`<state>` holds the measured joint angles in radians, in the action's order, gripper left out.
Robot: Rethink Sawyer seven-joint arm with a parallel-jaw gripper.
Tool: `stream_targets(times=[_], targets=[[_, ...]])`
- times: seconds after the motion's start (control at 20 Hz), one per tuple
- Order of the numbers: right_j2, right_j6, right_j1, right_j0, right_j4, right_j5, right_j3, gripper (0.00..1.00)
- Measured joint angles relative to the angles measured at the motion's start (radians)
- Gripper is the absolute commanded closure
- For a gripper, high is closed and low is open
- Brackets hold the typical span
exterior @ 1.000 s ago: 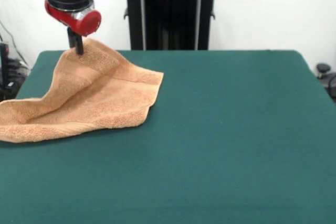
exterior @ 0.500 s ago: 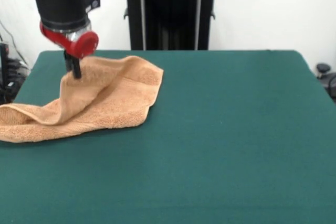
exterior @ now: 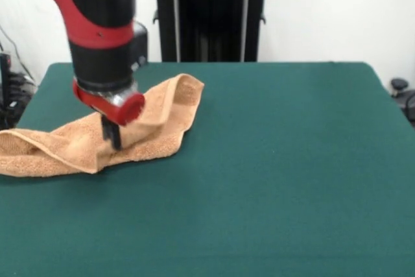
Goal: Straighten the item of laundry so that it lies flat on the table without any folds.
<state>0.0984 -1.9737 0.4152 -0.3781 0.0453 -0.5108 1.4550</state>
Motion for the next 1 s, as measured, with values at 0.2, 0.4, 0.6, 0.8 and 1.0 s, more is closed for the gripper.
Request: stream_targets(times=[0.2,0.4,0.6,0.8,1.0], targets=[[0.0,0.0,-0.059,0.037,0.045,0.02,-0.027,1.0],[0.007,-0.004,-0.113,0.067,0.104,0.043,-0.055,1.0],[0.043,-0.033,-0.125,0.097,0.175,0.047,-0.067,1.0],[0.059,-0.055,-0.135,0.106,0.223,0.048,-0.071,1.0],[0.078,-0.079,-0.143,0.12,0.26,0.048,-0.073,1.0]])
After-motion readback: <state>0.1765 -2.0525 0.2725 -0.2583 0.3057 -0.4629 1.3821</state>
